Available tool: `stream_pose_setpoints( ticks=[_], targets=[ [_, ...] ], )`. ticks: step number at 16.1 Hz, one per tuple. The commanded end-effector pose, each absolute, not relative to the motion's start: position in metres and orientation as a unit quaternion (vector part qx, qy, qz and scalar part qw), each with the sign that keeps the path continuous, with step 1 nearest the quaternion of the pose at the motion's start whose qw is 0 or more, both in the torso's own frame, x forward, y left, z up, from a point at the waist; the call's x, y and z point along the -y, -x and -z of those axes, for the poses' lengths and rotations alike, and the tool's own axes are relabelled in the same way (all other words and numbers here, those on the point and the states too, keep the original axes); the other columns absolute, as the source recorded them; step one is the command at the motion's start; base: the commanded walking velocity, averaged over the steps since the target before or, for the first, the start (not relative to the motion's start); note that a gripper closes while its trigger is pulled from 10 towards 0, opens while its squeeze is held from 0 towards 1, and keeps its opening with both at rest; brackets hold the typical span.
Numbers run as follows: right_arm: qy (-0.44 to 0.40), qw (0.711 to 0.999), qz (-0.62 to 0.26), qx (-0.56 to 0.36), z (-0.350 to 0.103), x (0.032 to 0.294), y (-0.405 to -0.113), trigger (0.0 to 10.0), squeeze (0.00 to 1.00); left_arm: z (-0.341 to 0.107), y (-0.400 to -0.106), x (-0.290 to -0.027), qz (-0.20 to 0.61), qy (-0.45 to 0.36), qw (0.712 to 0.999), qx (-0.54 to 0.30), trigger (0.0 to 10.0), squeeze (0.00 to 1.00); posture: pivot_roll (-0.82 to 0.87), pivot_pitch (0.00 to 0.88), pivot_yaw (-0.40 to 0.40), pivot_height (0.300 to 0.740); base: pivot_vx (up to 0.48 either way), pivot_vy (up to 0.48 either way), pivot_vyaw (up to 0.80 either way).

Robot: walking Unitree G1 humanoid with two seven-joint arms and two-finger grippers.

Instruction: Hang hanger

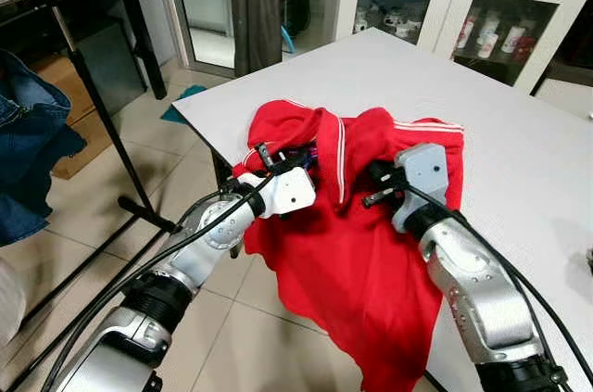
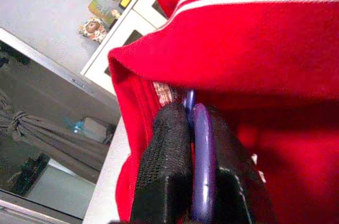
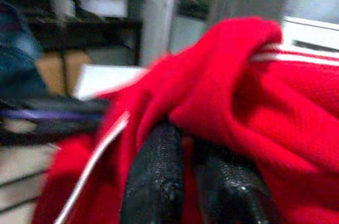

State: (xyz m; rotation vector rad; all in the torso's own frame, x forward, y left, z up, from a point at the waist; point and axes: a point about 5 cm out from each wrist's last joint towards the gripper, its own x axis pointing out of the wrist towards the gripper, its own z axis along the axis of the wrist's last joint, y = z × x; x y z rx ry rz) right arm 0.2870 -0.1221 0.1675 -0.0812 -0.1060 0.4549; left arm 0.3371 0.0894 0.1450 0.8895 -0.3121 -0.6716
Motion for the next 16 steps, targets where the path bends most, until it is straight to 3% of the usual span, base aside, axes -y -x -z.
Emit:
stream_pose_setpoints(
  ticks=[1, 7, 8, 10, 11, 12, 13, 16],
  targets=[
    [0.028, 0.969, -0.240, 0.049, -0.169, 0.122, -0.284, 10.0, 1.00, -0.145, -0.337, -0.089, 0.318, -0.419, 0.838, 0.145, 0.0, 0.00, 0.03, 0.034, 0.010, 0.740, 0.000, 0.000, 0.00],
    [0.065, 0.964, -0.256, 0.014, -0.158, 0.125, -0.281, 10.0, 1.00, -0.145, -0.338, -0.092, 0.311, -0.420, 0.841, 0.142, 0.0, 0.00, 0.04, 0.032, 0.001, 0.740, 0.000, 0.000, 0.00],
    [0.075, 0.965, -0.252, 0.004, -0.157, 0.132, -0.280, 10.0, 0.00, -0.144, -0.337, -0.093, 0.310, -0.420, 0.842, 0.139, 0.0, 0.00, 0.03, 0.033, -0.001, 0.740, 0.000, 0.000, 0.00],
    [0.088, 0.962, -0.258, -0.008, -0.156, 0.144, -0.275, 10.0, 0.00, -0.143, -0.337, -0.093, 0.309, -0.421, 0.842, 0.137, 0.0, 0.00, 0.03, 0.034, -0.001, 0.740, 0.000, 0.000, 0.00],
    [0.088, 0.958, -0.272, -0.013, -0.156, 0.144, -0.271, 10.0, 0.29, -0.143, -0.338, -0.093, 0.309, -0.421, 0.842, 0.136, 0.0, 0.00, 0.03, 0.034, 0.001, 0.740, 0.000, 0.000, 0.00],
    [0.088, 0.958, -0.272, -0.013, -0.156, 0.144, -0.271, 10.0, 0.29, -0.143, -0.338, -0.093, 0.309, -0.421, 0.842, 0.136, 0.0, 0.00, 0.03, 0.034, 0.001, 0.740, 0.000, 0.000, 0.00],
    [0.078, 0.948, -0.308, -0.022, -0.155, 0.139, -0.263, 10.0, 0.36, -0.142, -0.338, -0.093, 0.310, -0.422, 0.841, 0.135, 0.0, 0.00, 0.02, 0.036, 0.002, 0.740, 0.000, 0.000, 0.00],
    [0.065, 0.934, -0.348, -0.053, -0.140, 0.118, -0.256, 10.0, 0.33, -0.143, -0.338, -0.089, 0.313, -0.419, 0.841, 0.138, 0.0, 0.00, 0.02, 0.036, 0.001, 0.740, 0.000, 0.000, 0.00]
  ],
)
